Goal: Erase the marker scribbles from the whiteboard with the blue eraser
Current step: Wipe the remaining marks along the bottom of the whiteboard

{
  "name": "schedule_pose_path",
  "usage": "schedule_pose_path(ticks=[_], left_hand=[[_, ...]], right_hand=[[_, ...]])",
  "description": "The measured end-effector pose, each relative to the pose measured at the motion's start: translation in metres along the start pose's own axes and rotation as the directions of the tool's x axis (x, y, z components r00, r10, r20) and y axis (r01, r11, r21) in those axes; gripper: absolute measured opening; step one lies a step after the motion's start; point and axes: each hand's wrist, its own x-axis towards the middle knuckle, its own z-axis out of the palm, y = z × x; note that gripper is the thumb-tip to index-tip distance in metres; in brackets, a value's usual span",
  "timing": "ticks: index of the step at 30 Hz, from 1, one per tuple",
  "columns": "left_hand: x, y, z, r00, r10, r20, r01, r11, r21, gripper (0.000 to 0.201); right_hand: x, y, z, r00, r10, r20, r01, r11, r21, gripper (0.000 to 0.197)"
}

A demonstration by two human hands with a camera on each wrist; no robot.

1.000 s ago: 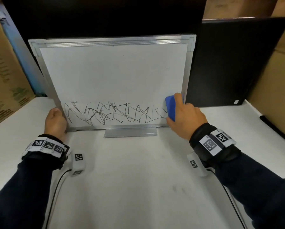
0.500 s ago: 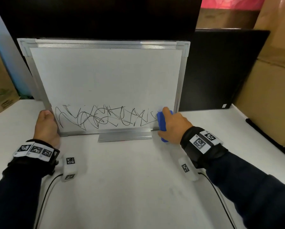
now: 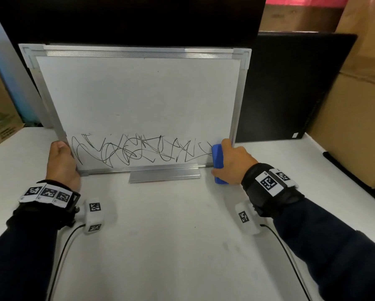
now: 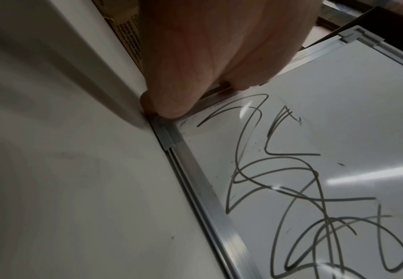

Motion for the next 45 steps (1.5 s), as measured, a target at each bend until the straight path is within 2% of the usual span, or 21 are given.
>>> schedule_pose_path(ticks=[2,6,9,14,18,24,29,34,38,42,43,45], left_hand=[[0.001,0.0,0.0,1.0,-0.002,-0.006,0.002,1.0,-0.002,0.03],[0.006,-0.005,-0.001,0.999,-0.006,-0.035,0.006,1.0,-0.021,0.028],[0.008,-0.008,-0.002,0.999,-0.011,-0.038,0.011,1.0,-0.013,0.026],[0.005,-0.007,-0.004,0.999,-0.027,-0.037,0.027,1.0,0.004,0.026],[0.004,-0.005,-0.003,0.999,-0.037,-0.039,0.037,0.999,0.001,0.026],[0.008,-0.008,-0.002,0.999,-0.04,-0.026,0.039,0.998,-0.047,0.027],[0.01,-0.01,0.0,0.999,-0.035,-0.003,0.035,0.998,-0.052,0.027],[0.015,-0.013,-0.001,1.0,-0.017,-0.007,0.016,0.997,-0.07,0.026],[0.018,-0.015,-0.003,1.0,-0.016,0.003,0.016,0.998,-0.053,0.027],[0.017,-0.014,-0.002,1.0,-0.006,0.027,0.008,0.998,-0.058,0.027],[0.017,-0.014,-0.003,1.0,-0.013,0.025,0.015,0.998,-0.065,0.027],[0.02,-0.014,-0.004,0.999,-0.028,0.02,0.029,0.997,-0.071,0.028]], right_hand=[[-0.001,0.001,0.0,0.998,0.022,0.062,-0.019,0.999,-0.041,0.066],[-0.004,0.005,0.003,1.0,0.013,0.006,-0.013,1.0,0.006,0.065],[-0.006,0.004,0.002,0.997,0.032,0.073,-0.03,0.999,-0.023,0.064],[-0.008,0.006,0.001,0.999,0.029,-0.021,-0.028,1.0,0.006,0.067],[-0.008,0.002,-0.004,0.996,0.041,0.076,-0.038,0.999,-0.035,0.063],[-0.011,-0.005,-0.002,0.987,-0.055,-0.149,0.064,0.996,0.058,0.063],[-0.006,-0.02,-0.011,0.998,-0.057,-0.006,0.057,0.998,-0.021,0.053],[-0.007,-0.023,-0.009,0.992,-0.066,-0.111,0.075,0.994,0.077,0.057],[-0.014,-0.025,0.003,0.998,-0.064,-0.02,0.064,0.998,0.017,0.057],[-0.008,-0.034,-0.01,0.972,-0.095,-0.217,0.117,0.989,0.09,0.058],[-0.007,-0.036,-0.013,0.975,-0.102,-0.198,0.118,0.99,0.072,0.058],[-0.008,-0.04,-0.01,0.992,-0.105,-0.074,0.105,0.994,-0.003,0.053]])
